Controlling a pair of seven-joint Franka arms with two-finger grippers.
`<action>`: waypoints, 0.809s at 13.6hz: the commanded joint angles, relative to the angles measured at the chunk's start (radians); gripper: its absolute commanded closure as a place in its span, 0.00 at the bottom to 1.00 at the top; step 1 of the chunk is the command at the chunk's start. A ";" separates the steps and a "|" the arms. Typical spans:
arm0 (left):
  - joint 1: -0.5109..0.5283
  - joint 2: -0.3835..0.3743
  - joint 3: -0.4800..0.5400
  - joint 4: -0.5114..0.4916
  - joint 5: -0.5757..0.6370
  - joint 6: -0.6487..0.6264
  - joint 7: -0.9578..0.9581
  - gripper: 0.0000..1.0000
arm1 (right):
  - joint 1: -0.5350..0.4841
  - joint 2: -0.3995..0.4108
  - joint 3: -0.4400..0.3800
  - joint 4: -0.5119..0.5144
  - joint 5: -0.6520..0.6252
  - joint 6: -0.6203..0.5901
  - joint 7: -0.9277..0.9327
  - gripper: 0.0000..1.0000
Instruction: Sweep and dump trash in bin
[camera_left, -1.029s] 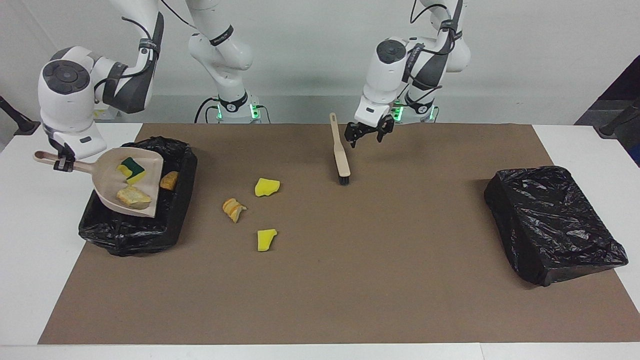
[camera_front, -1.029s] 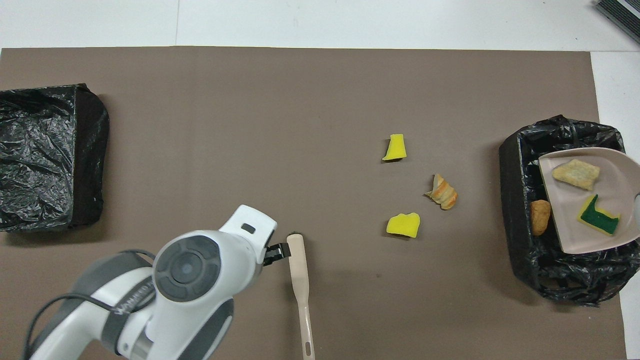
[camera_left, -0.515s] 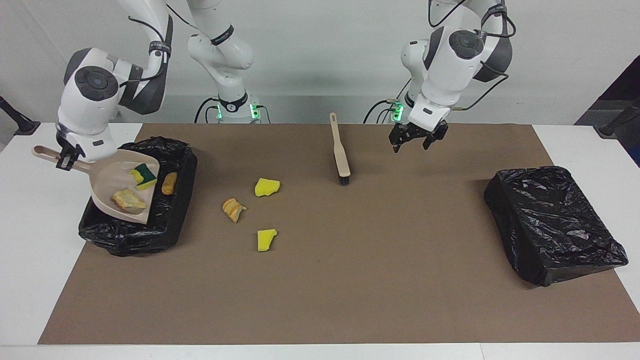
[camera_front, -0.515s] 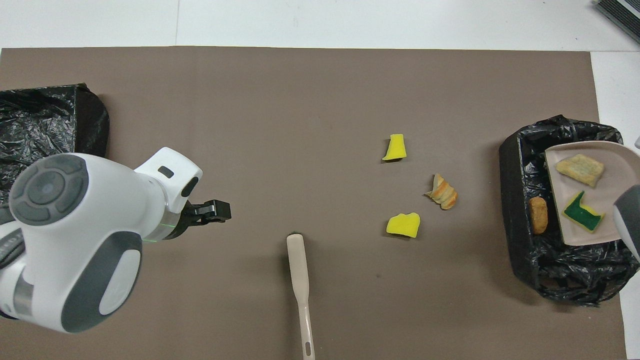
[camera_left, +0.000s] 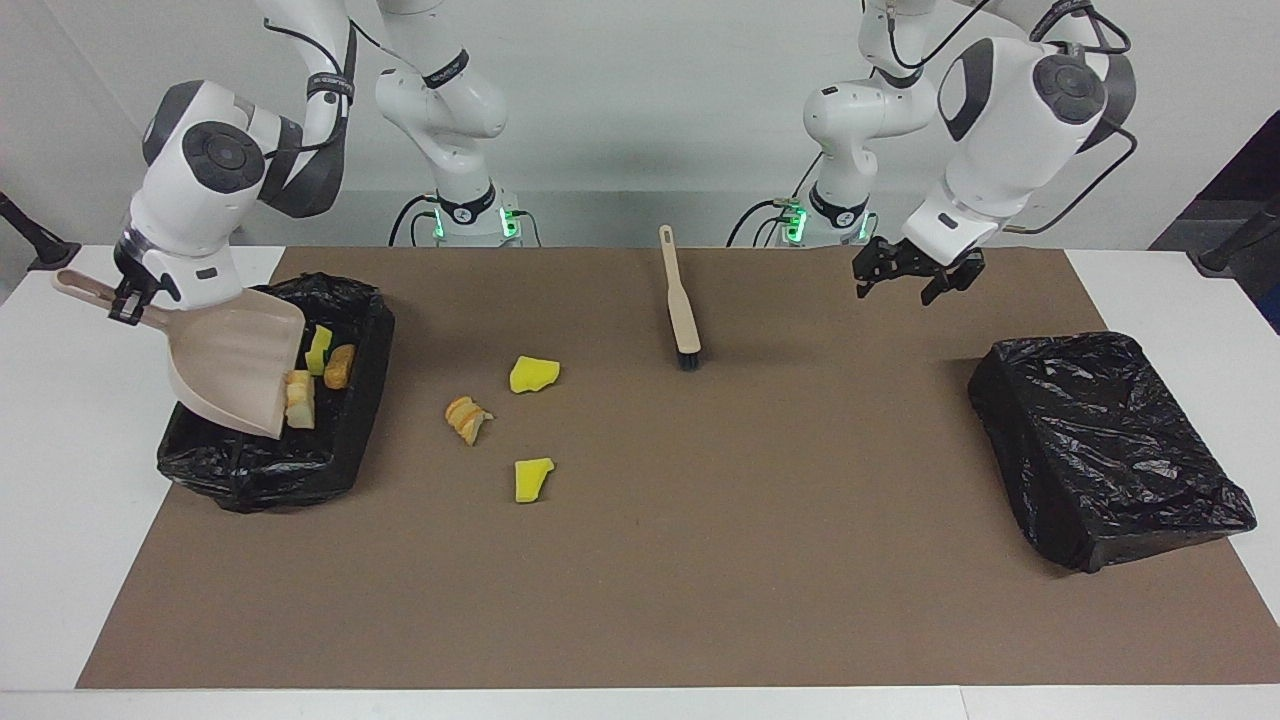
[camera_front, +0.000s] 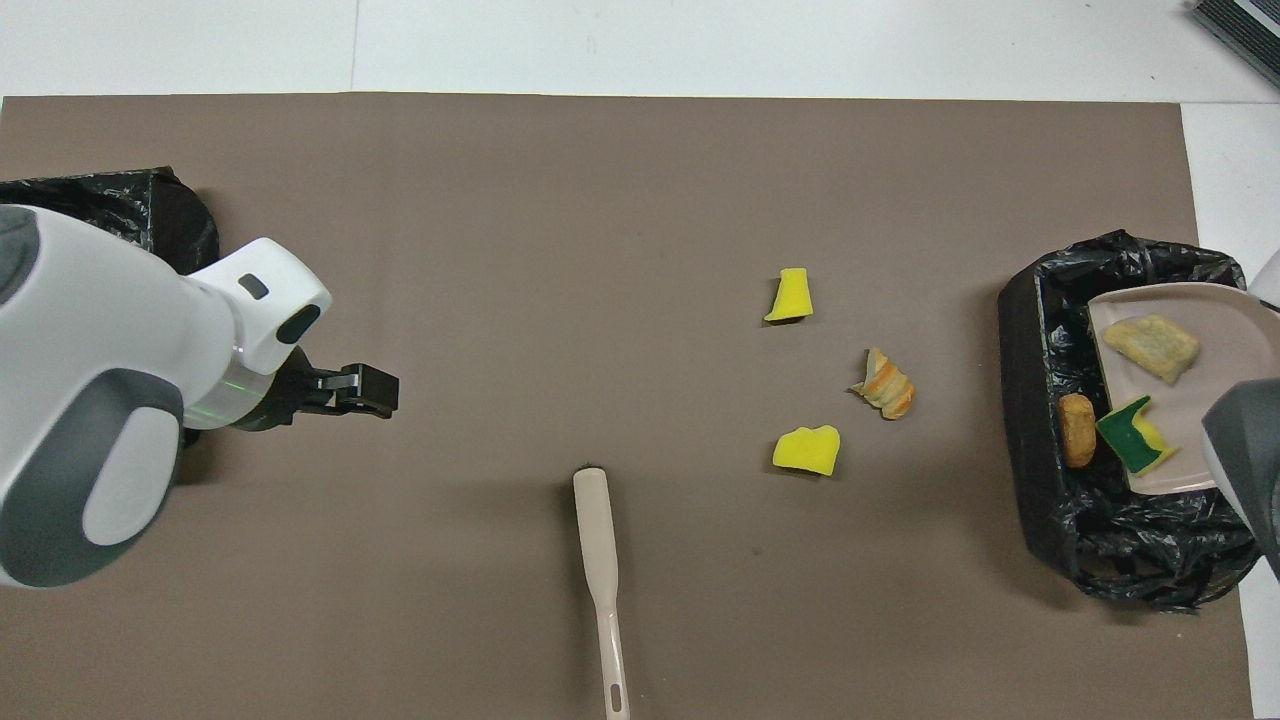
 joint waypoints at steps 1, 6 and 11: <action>0.068 0.010 -0.012 0.072 0.049 -0.060 0.069 0.00 | 0.033 -0.037 0.008 -0.028 -0.034 -0.047 0.012 1.00; 0.067 0.007 -0.010 0.100 0.069 -0.060 0.067 0.00 | 0.041 -0.066 0.046 0.124 0.088 -0.202 0.004 1.00; -0.077 0.009 0.161 0.179 0.086 -0.117 0.070 0.00 | 0.149 -0.052 0.126 0.242 0.339 -0.334 0.369 1.00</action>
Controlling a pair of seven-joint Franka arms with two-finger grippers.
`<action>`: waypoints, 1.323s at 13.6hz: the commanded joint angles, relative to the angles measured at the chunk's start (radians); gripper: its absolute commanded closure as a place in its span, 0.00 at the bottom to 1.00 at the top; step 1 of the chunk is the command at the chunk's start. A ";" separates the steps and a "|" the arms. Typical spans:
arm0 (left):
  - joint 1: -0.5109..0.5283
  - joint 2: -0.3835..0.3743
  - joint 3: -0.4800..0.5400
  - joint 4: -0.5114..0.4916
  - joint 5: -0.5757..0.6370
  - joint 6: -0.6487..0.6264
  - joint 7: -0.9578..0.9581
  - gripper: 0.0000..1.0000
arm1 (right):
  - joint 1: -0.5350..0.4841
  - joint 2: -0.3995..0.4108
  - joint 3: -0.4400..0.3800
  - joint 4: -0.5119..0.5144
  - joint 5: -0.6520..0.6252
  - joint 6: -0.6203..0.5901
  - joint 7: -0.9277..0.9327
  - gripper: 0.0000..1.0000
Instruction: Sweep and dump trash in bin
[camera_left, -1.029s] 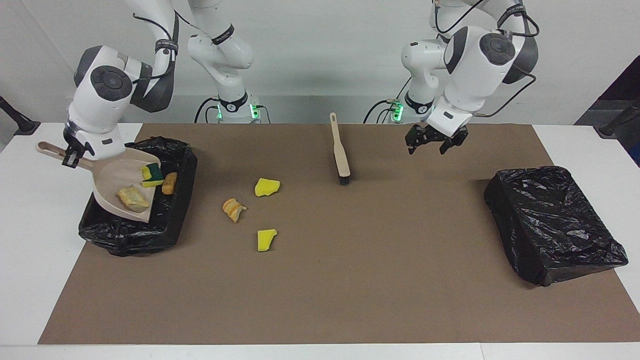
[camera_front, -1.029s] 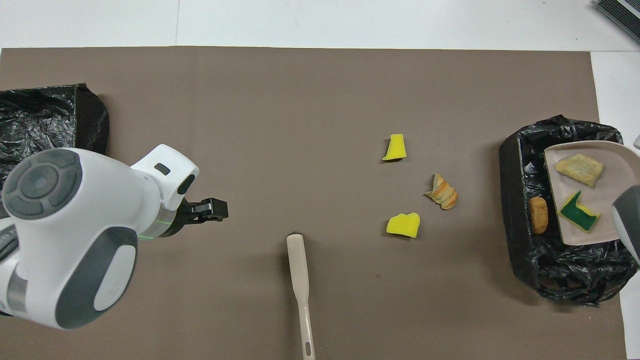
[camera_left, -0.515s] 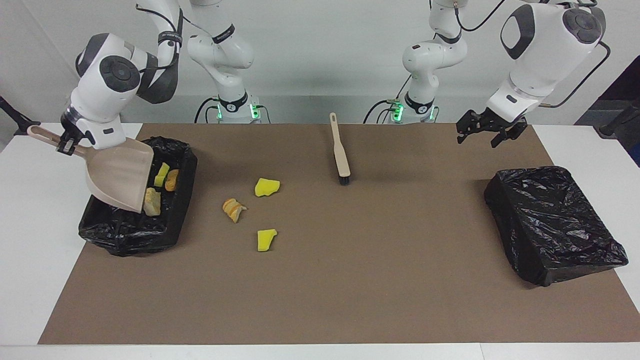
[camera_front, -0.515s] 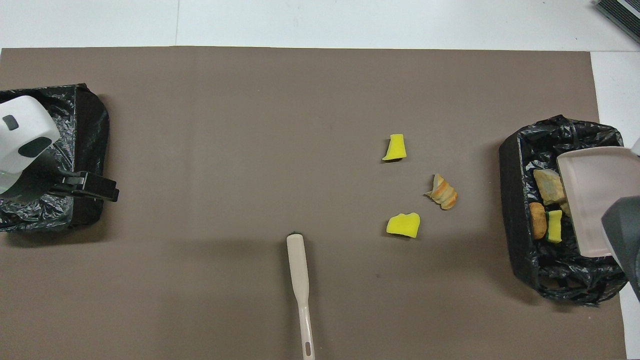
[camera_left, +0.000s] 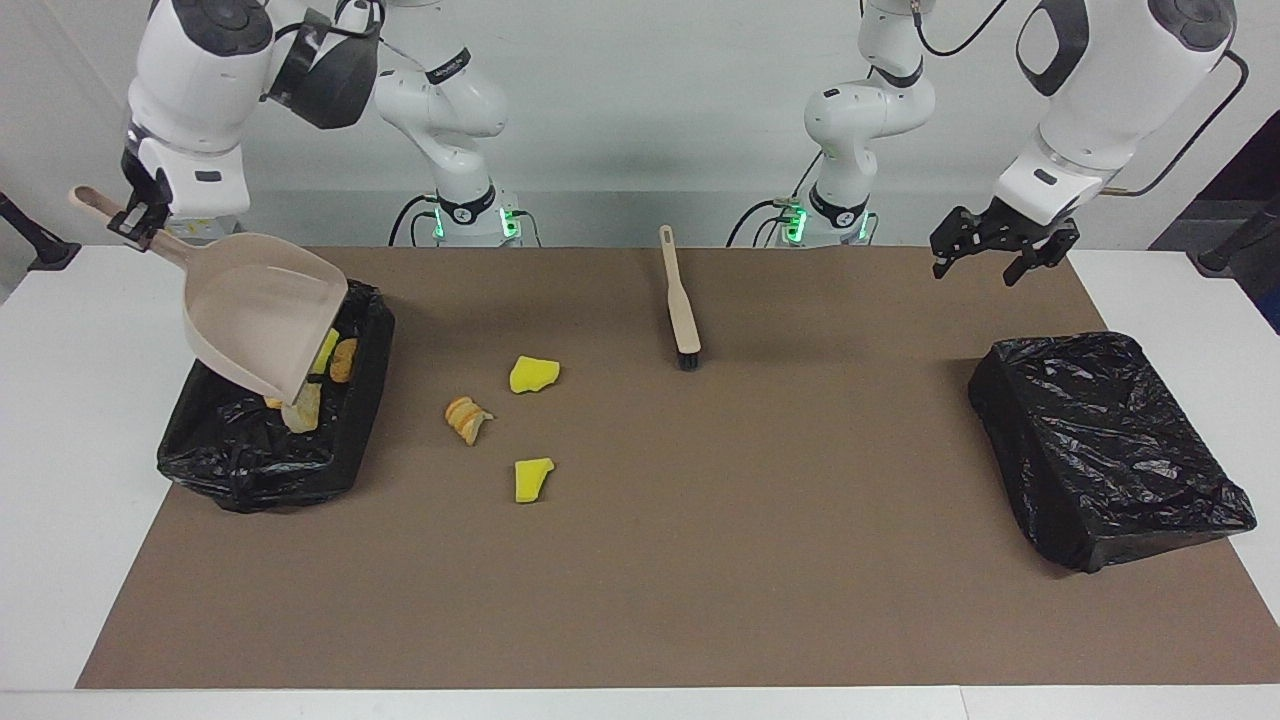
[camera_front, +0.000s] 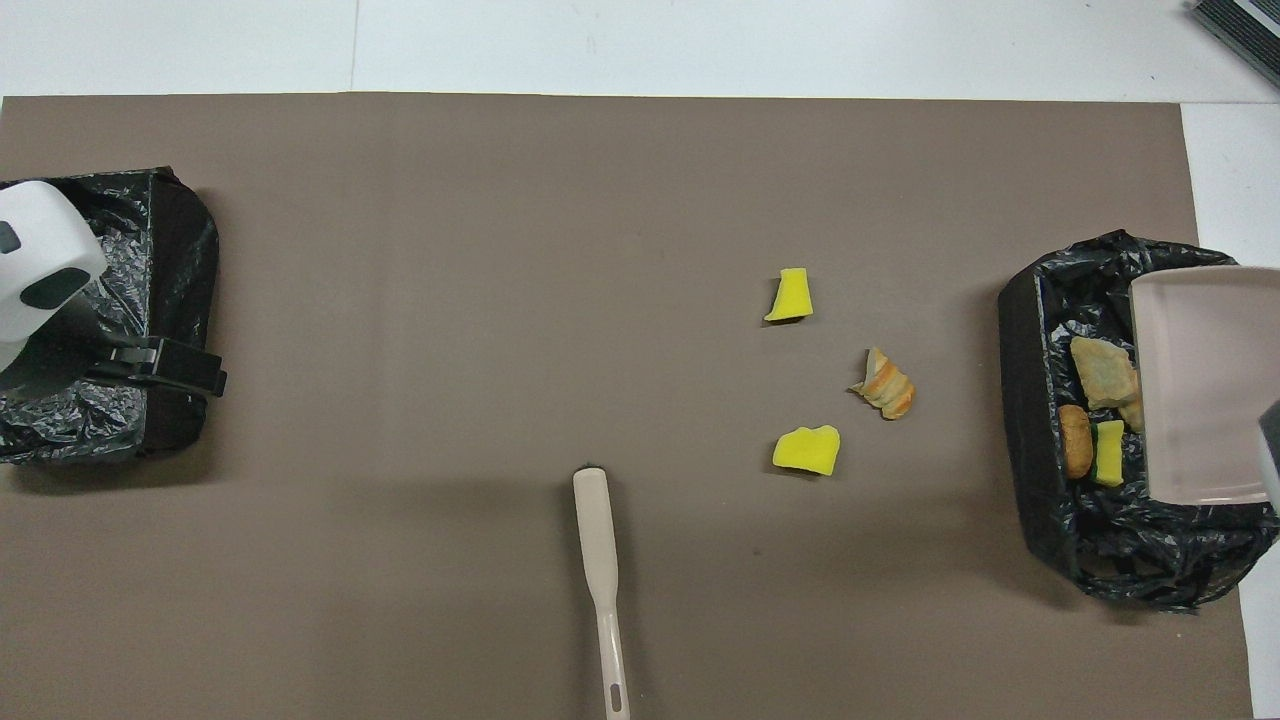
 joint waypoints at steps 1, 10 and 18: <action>-0.079 0.011 0.070 0.064 0.021 -0.053 0.008 0.00 | 0.081 0.019 0.013 0.019 0.163 -0.030 0.337 1.00; -0.277 0.031 0.236 0.130 0.057 -0.077 0.009 0.00 | 0.413 0.322 0.015 0.172 0.347 0.006 1.256 1.00; -0.277 0.031 0.236 0.085 0.090 0.034 0.032 0.00 | 0.584 0.513 0.018 0.257 0.617 0.205 1.838 1.00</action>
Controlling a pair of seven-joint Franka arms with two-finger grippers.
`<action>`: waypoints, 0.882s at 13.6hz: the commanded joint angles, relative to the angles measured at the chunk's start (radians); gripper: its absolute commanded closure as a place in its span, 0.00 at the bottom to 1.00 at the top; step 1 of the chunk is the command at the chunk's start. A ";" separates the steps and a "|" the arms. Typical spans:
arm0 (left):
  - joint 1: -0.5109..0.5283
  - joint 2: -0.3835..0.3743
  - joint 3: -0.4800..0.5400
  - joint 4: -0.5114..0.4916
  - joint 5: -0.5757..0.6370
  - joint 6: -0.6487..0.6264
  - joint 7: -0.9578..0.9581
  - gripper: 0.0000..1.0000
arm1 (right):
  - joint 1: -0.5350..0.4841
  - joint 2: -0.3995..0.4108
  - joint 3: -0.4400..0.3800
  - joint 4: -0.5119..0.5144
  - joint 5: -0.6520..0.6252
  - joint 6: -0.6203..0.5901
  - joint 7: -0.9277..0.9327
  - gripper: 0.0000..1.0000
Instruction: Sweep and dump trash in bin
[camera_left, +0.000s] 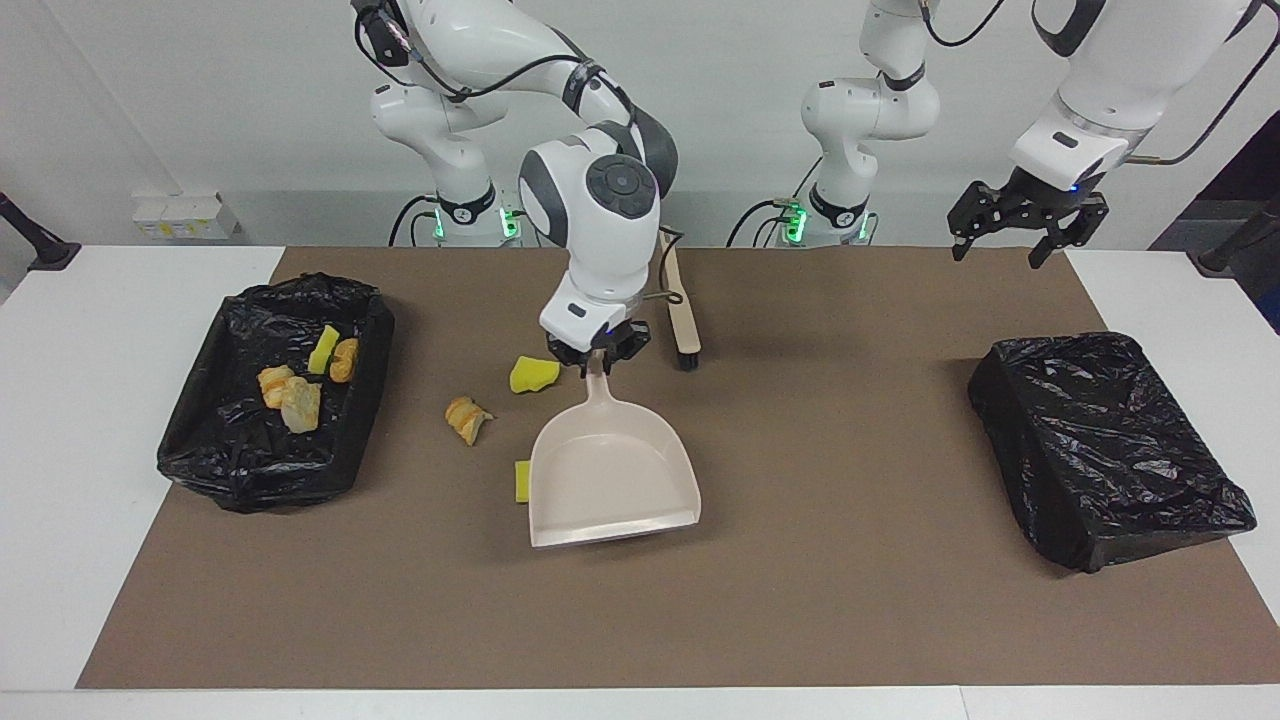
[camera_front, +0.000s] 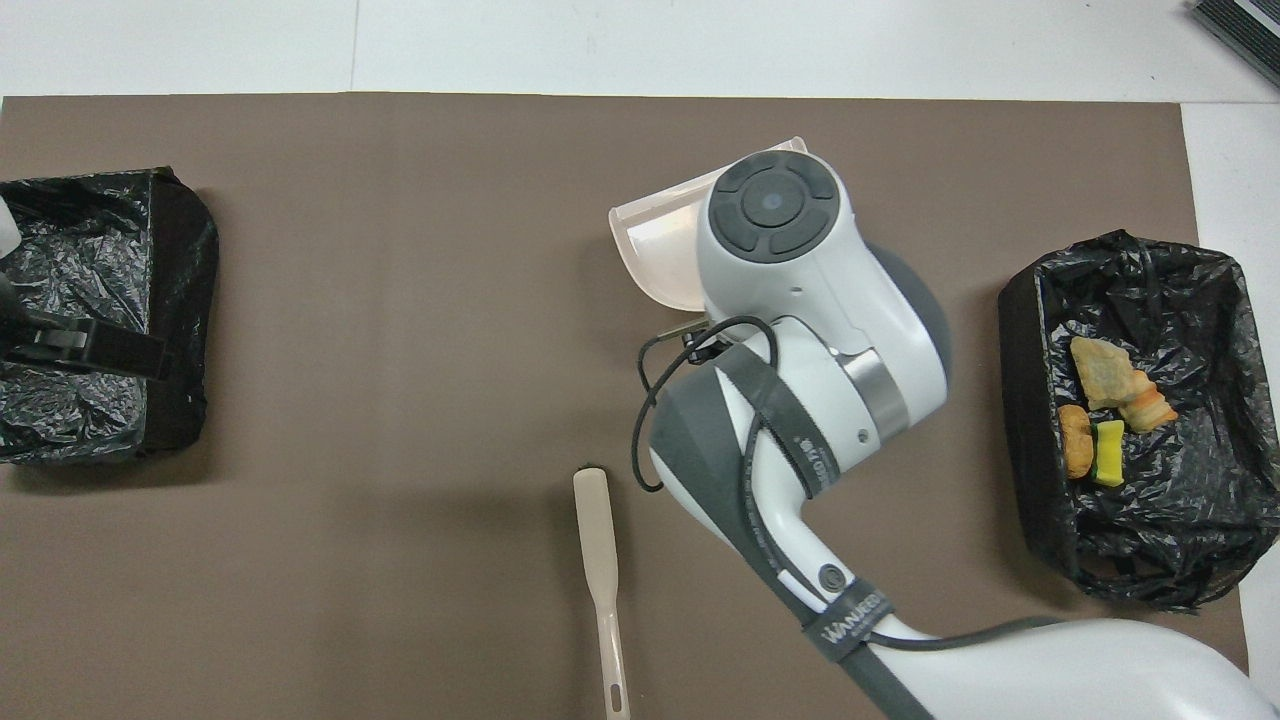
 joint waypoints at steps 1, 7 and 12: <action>-0.024 0.004 0.012 -0.014 0.025 0.052 0.015 0.00 | 0.032 0.030 -0.003 0.031 0.119 0.045 0.076 1.00; -0.018 -0.002 0.012 -0.027 0.028 0.035 0.067 0.00 | 0.051 0.044 -0.003 -0.030 0.207 0.115 0.125 1.00; -0.018 0.000 0.012 -0.027 0.027 0.043 0.058 0.00 | 0.057 0.027 -0.003 -0.147 0.213 0.241 0.131 1.00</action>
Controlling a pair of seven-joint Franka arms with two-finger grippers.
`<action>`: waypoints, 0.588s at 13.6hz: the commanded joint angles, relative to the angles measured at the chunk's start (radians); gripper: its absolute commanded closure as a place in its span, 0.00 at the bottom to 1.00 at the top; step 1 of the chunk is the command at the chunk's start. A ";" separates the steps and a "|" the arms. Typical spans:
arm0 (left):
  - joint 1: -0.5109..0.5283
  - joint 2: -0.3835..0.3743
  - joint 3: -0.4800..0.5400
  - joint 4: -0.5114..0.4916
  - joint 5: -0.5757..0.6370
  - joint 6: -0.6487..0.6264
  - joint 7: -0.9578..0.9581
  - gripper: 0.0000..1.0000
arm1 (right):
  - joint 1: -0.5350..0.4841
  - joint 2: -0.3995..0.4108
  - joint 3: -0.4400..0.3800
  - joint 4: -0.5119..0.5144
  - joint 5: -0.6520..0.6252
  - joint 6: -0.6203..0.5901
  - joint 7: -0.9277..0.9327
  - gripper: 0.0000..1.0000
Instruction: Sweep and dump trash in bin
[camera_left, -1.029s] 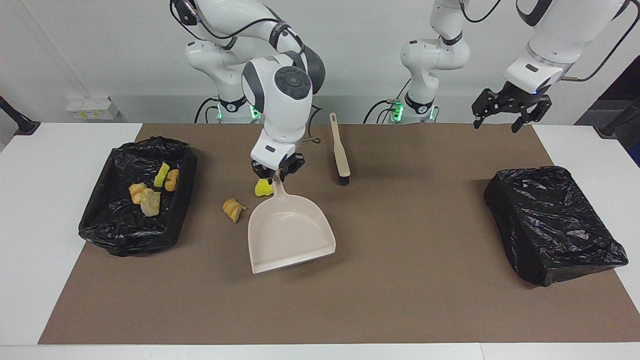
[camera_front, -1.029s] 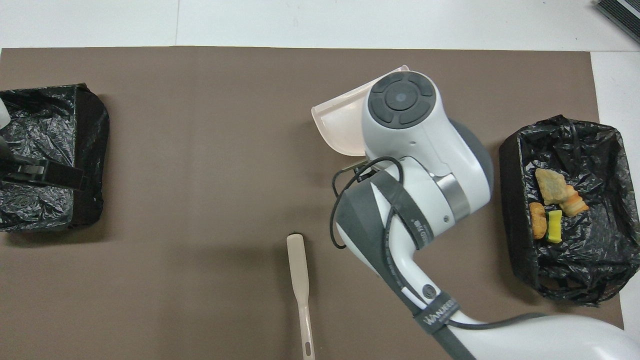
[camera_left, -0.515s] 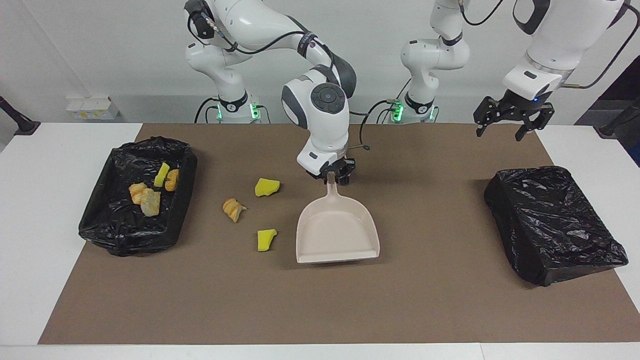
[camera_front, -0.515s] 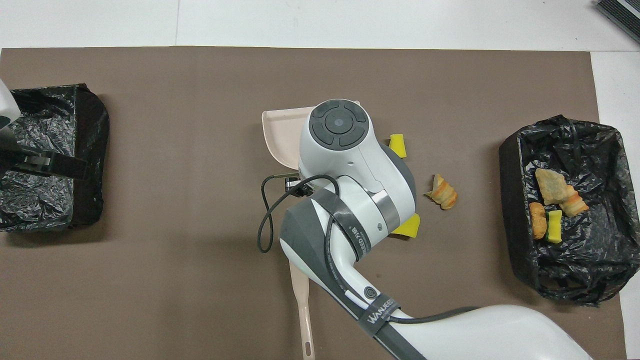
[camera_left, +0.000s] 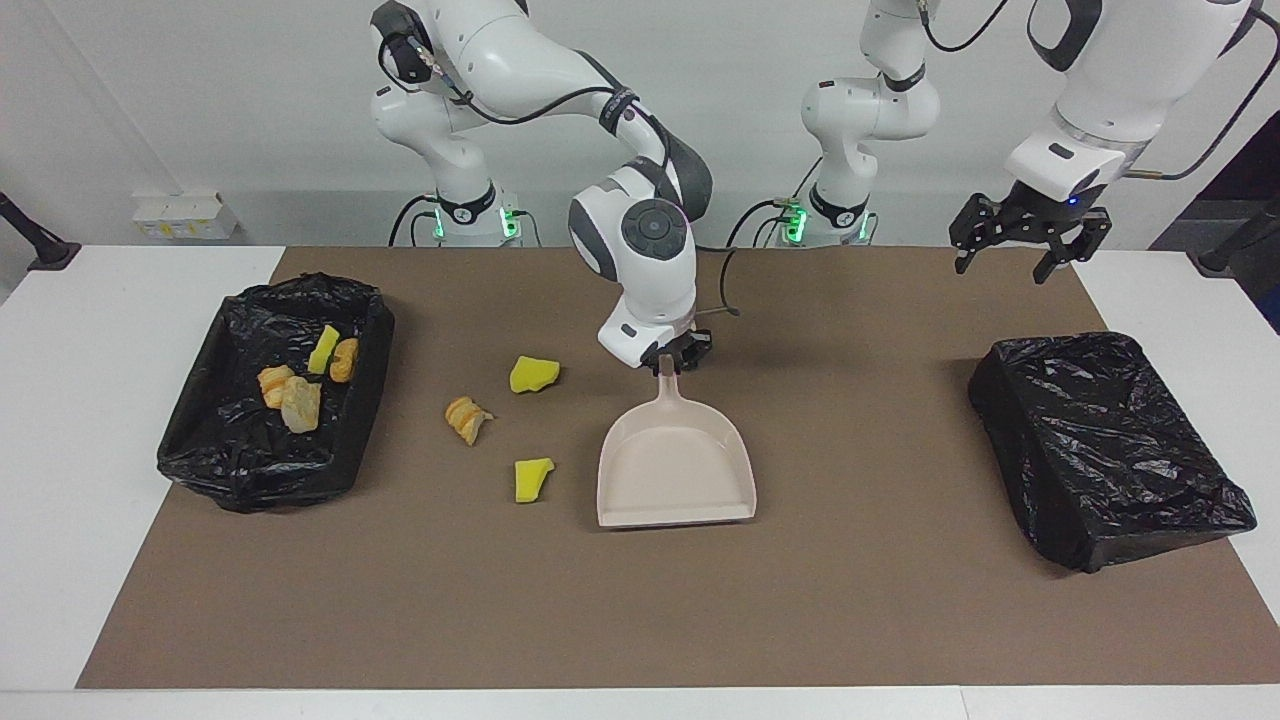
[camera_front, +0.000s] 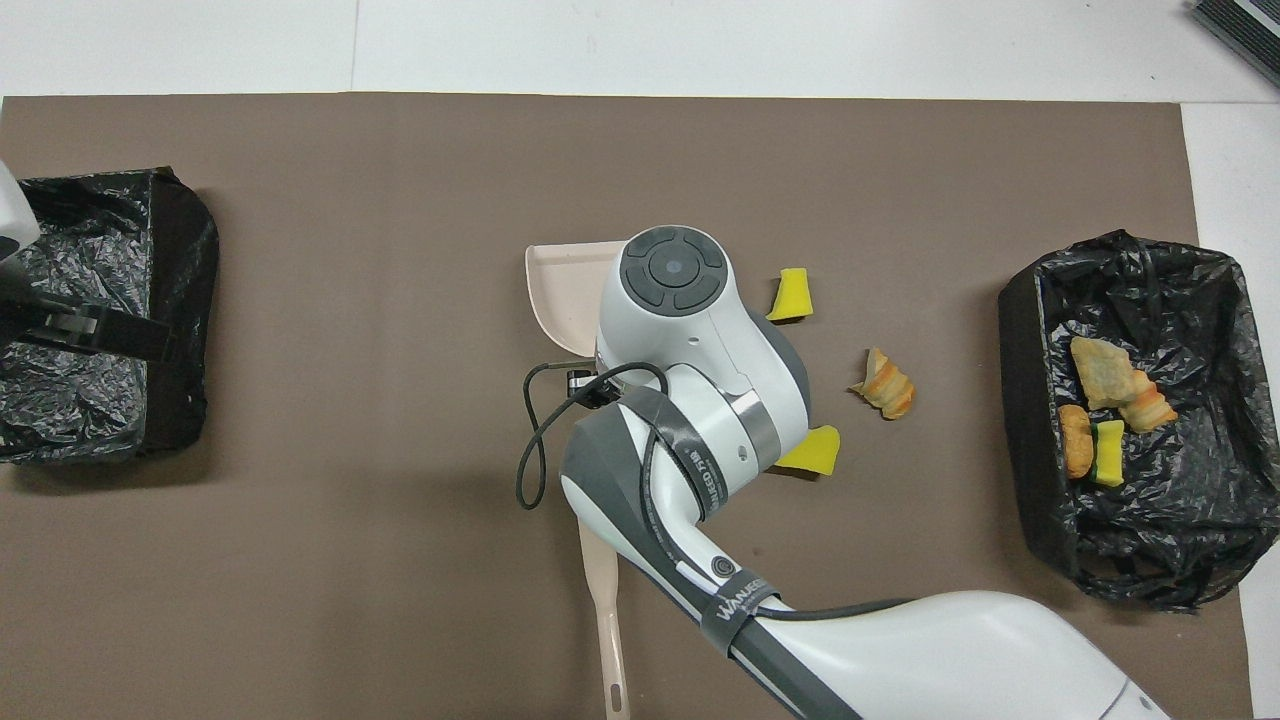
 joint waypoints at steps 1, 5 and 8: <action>-0.014 -0.011 0.009 -0.016 0.019 0.012 0.006 0.00 | 0.006 -0.022 -0.002 -0.047 0.033 0.062 0.045 1.00; -0.009 -0.011 0.009 -0.018 0.017 0.012 0.008 0.00 | 0.026 -0.004 -0.002 -0.060 0.035 0.106 0.097 1.00; -0.012 -0.013 0.009 -0.018 0.017 0.008 0.006 0.00 | 0.026 -0.005 -0.002 -0.061 0.032 0.105 0.079 0.74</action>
